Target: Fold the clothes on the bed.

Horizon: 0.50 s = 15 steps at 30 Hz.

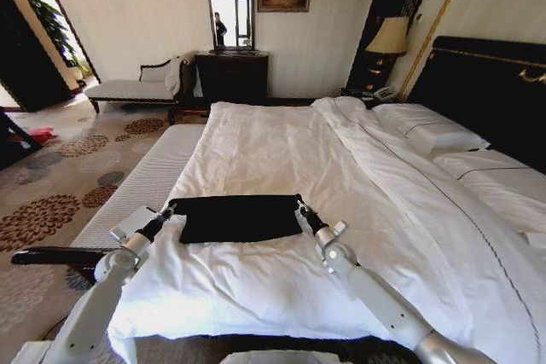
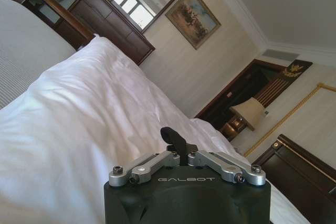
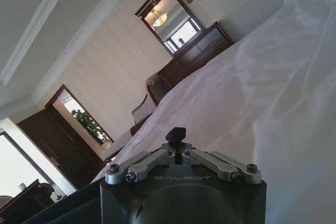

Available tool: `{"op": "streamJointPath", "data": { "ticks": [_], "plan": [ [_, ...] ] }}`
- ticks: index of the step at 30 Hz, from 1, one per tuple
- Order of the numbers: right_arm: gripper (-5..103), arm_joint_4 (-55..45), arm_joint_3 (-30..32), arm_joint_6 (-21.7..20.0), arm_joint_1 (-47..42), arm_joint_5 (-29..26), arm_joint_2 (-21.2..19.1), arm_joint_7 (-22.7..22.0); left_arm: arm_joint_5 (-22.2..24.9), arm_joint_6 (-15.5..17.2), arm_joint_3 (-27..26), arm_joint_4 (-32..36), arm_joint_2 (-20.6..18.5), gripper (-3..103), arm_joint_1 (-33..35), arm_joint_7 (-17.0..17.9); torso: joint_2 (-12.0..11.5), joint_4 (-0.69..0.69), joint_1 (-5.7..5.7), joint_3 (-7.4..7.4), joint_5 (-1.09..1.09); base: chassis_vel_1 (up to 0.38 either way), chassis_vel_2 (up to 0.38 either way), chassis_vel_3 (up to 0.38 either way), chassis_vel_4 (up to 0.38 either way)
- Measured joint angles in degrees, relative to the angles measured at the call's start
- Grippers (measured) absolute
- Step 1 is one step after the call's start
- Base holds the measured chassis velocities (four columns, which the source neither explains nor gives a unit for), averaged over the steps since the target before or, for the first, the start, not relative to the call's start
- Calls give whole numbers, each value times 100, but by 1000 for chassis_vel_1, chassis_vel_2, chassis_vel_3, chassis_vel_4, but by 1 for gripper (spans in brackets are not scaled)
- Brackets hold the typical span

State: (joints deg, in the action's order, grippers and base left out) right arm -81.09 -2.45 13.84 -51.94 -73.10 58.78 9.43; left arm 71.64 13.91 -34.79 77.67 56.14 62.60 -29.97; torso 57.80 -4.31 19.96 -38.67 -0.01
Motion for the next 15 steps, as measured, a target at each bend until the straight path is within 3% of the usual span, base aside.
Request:
{"op": "streamJointPath", "data": {
  "ticks": [15],
  "plan": [
    [1, 148, 15, 26, 5, 162, 175, -10, -320, -118, -85, 148, 115, 1, 319, -17, -1, 1, 0, -1, 0, 0, 0, 0, 0]
  ]
}}
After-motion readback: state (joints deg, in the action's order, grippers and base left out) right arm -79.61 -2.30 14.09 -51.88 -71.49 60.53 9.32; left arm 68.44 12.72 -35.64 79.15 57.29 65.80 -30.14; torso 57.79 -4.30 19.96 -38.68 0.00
